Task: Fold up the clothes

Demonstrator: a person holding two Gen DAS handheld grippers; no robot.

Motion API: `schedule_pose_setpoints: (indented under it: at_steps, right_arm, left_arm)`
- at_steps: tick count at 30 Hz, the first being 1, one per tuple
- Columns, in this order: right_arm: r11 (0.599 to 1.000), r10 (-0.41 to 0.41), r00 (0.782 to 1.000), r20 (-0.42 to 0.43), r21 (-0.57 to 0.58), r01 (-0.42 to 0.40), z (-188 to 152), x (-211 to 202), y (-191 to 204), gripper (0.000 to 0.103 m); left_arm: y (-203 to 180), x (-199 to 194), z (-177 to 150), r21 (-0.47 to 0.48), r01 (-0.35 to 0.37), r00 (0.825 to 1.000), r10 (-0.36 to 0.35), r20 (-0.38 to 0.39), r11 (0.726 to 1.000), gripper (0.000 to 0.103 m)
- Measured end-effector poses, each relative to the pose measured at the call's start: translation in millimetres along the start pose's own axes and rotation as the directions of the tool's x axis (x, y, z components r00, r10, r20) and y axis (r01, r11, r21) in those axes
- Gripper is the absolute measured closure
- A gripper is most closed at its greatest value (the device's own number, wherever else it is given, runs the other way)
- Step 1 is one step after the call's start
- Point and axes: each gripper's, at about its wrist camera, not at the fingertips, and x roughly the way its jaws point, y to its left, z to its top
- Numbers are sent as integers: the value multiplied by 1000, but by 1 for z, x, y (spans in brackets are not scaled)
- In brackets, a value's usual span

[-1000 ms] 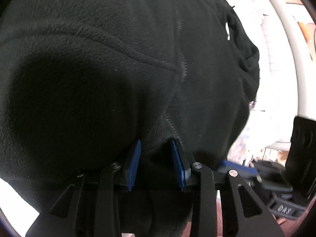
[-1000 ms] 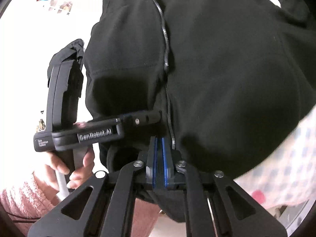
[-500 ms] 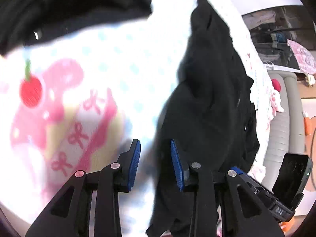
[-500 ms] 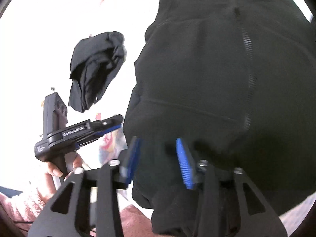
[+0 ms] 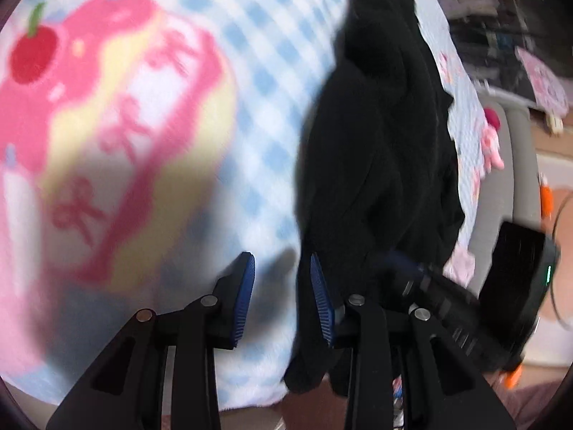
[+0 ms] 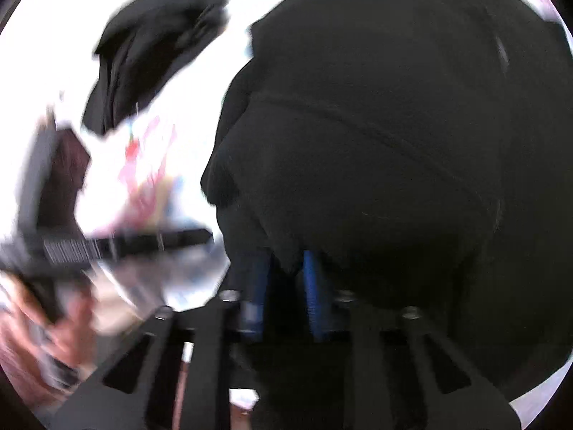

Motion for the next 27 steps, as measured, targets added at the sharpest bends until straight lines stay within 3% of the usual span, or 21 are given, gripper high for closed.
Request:
schedule_pose_setpoints:
  at_steps: [1, 4, 9, 10, 11, 12, 15, 17, 19, 20, 21, 24, 26, 27]
  right_arm:
    - [999, 22, 1000, 12, 47, -23, 0, -5, -9, 94]
    - [997, 5, 999, 47, 81, -8, -5, -17, -15, 95]
    - [989, -27, 996, 84, 144, 14, -11, -31, -23, 95]
    - [987, -31, 996, 88, 157, 17, -10, -30, -21, 95]
    - [986, -51, 994, 93, 164, 35, -10, -31, -23, 96]
    - [984, -42, 995, 95, 174, 25, -10, -33, -26, 97]
    - [979, -7, 995, 100, 206, -14, -11, -39, -37, 99]
    - [974, 23, 992, 126, 219, -51, -11, -52, -40, 97]
    - [979, 43, 989, 139, 192, -69, -8, -60, -38, 97]
    - [982, 38, 989, 142, 177, -63, -7, -63, -36, 96]
    - [985, 38, 989, 142, 161, -61, -4, -62, -32, 96]
    - [990, 39, 990, 135, 128, -56, 3, -62, -23, 94]
    - [988, 70, 990, 124, 129, -86, 8, -58, -21, 89]
    - [987, 70, 991, 114, 137, -86, 9, -54, -20, 88]
  left_arm:
    - [-4, 3, -2, 16, 12, 1000, -12, -22, 1000, 66]
    - [-12, 14, -7, 31, 48, 998, -47, -51, 998, 39]
    - [-41, 39, -13, 95, 67, 994, -58, -93, 993, 41]
    - [-50, 45, -14, 132, 39, 995, -26, -98, 990, 50]
    - [-60, 52, -16, 172, -5, 995, 22, -98, 985, 84]
    - [-68, 55, -16, 203, -63, 993, 82, -87, 977, 90]
    - [-86, 41, -11, 236, -207, 976, 217, -16, 949, 91]
    - [-101, 1, -6, 259, -320, 947, 306, 95, 911, 92]
    - [-114, -54, 1, 267, -477, 875, 423, 236, 838, 92]
    - [-118, -90, 6, 257, -557, 821, 478, 313, 790, 92]
    - [-123, -129, 12, 237, -644, 748, 535, 393, 728, 92]
    - [-125, -220, 34, 151, -858, 482, 669, 565, 491, 92]
    - [-117, -262, 51, 54, -947, 274, 714, 644, 315, 92]
    - [-112, -268, 57, 25, -961, 224, 722, 654, 275, 92]
